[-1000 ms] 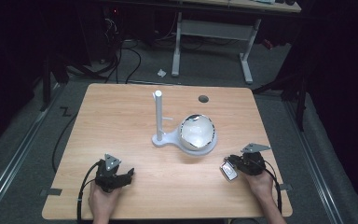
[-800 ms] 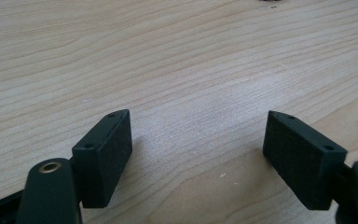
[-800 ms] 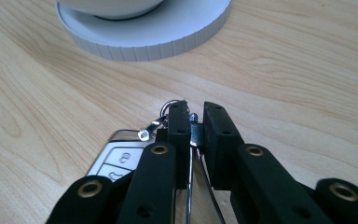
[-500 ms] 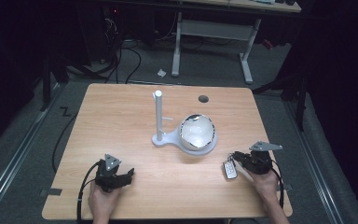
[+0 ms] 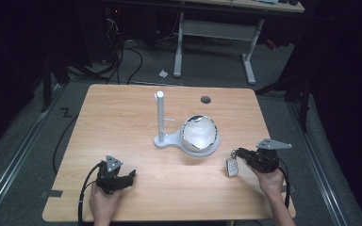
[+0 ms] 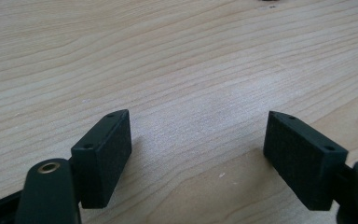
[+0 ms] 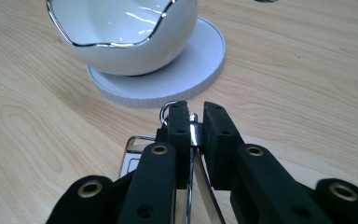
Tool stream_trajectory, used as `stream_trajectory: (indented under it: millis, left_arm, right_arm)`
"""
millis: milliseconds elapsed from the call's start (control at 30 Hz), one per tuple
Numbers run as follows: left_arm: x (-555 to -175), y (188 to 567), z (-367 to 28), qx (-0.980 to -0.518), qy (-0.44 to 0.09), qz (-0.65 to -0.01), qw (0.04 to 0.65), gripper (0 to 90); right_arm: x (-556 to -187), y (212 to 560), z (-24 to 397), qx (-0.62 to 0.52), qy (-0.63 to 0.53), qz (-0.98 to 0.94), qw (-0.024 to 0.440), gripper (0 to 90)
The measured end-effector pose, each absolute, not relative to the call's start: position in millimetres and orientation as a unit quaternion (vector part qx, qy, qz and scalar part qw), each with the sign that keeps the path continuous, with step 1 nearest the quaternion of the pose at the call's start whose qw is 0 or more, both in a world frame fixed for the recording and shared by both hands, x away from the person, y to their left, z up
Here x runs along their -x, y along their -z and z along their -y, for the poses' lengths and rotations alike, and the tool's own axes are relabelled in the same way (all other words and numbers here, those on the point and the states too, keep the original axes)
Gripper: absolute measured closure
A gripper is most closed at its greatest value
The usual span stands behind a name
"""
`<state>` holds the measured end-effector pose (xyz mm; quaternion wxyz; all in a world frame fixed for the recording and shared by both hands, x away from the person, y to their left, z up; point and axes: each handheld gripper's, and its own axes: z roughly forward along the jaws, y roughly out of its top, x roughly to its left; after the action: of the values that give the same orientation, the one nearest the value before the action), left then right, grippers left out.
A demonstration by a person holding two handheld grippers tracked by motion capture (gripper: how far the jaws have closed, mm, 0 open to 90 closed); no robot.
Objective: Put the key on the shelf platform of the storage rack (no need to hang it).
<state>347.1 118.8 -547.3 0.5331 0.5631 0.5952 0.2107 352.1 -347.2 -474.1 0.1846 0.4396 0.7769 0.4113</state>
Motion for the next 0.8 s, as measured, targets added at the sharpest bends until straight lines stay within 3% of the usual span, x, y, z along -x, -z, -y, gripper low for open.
stream_trajectory:
  millis: [800]
  left_arm:
    - [-347,547,-119,-0.564,-0.21,-0.594,0.534,23.8]
  right_arm:
    - [-360,438,340,-0.434,-0.446,-0.762,0.18,82.4]
